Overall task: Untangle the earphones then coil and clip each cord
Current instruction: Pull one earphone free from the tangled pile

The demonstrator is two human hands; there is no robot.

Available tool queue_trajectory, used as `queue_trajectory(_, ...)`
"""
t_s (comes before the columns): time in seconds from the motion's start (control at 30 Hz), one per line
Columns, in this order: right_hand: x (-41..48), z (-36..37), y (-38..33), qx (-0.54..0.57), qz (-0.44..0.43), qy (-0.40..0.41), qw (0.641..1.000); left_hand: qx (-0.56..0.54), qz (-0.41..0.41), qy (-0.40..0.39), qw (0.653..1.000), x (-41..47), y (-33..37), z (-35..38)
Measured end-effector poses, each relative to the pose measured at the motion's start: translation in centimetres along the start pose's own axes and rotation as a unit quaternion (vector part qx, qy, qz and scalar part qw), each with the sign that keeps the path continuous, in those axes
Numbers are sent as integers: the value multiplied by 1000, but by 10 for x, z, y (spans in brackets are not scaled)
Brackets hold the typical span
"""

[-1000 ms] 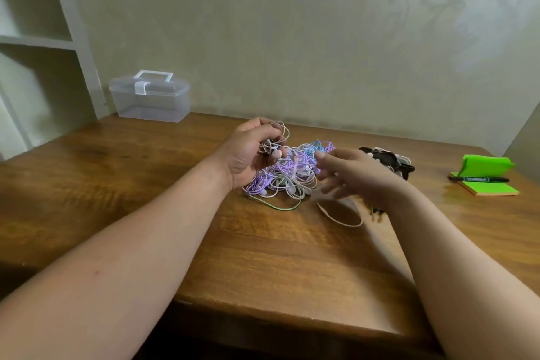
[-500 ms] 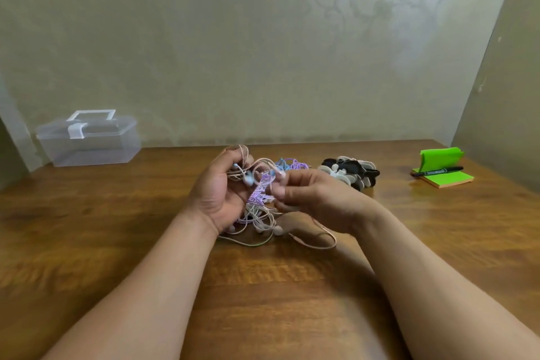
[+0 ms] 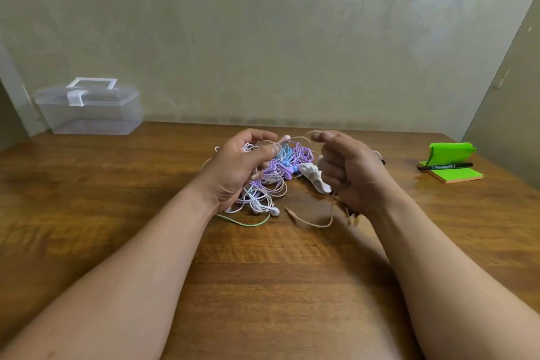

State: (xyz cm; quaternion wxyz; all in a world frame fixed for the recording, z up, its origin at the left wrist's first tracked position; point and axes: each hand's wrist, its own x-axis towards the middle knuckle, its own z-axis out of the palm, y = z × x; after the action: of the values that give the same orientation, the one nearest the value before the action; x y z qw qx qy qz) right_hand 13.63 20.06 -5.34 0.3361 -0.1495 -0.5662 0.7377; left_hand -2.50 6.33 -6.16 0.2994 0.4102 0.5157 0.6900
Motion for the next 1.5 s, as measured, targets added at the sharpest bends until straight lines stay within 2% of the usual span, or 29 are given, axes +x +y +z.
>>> queue_trajectory(0.17, -1, 9, -9, 153, 9, -13, 988, 159, 18, 41, 986, -1, -3, -4)
queue_trajectory(0.23, -2, 9, -16, 213, -4, -7, 977, 132, 6, 50, 990, -1, -3, -6)
queue_trajectory(0.33, -10, 13, -28, 249, -6, -27, 968, 14, -1, 49, 999, -1, 5, -8)
queue_trajectory(0.47, -21, 16, -27, 163, 59, -100, 980, -167, -13, 38, 985, -5, 13, -12)
queue_trajectory(0.6, -22, 15, -9, -59, 120, -178, 975, -224, -14, 13, 974, -7, 16, -7)
queue_trajectory(0.7, -20, 25, 5, -172, 91, -176, 965, -226, 1, 9, 974, -8, 20, -7)
queue_trajectory(0.87, -27, 50, 15, -264, -1, -154, 952, -188, 17, -8, 982, -8, 18, -8)
queue_trajectory(0.97, -25, 53, 17, -285, -52, -160, 944, -162, 19, -16, 986, -8, 17, -8)
queue_trajectory(1.03, -25, 43, 7, -264, -62, -192, 943, -136, 13, -3, 991, -9, 20, -7)
queue_trajectory(1.07, -26, 32, 0, -234, -51, -234, 942, -120, 13, 4, 993, -10, 21, -8)
queue_trajectory(1.13, -33, 14, -16, -154, 8, -366, 918, -103, 18, 20, 994, -10, 22, -12)
queue_trajectory(1.17, -36, 8, -22, -131, 42, -396, 908, -103, 22, 22, 994, -10, 21, -12)
queue_trajectory(1.2, -36, 6, -24, -130, 62, -383, 913, -101, 26, 20, 994, -10, 21, -12)
queue_trajectory(1.23, -33, 6, -22, -144, 69, -334, 929, -95, 26, 13, 995, -12, 21, -10)
queue_trajectory(1.3, -27, 14, -13, -205, 43, -190, 959, -87, 16, -8, 996, -15, 21, -3)
queue_trajectory(1.33, -25, 22, -8, -240, 14, -139, 961, -84, 9, -15, 996, -16, 20, 0)
queue_trajectory(1.4, -26, 36, -3, -285, -23, -110, 952, -91, 3, -31, 995, -17, 21, 5)
queue_trajectory(1.5, -29, 37, -1, -335, 5, -122, 934, -135, 6, -28, 990, -15, 23, 3)
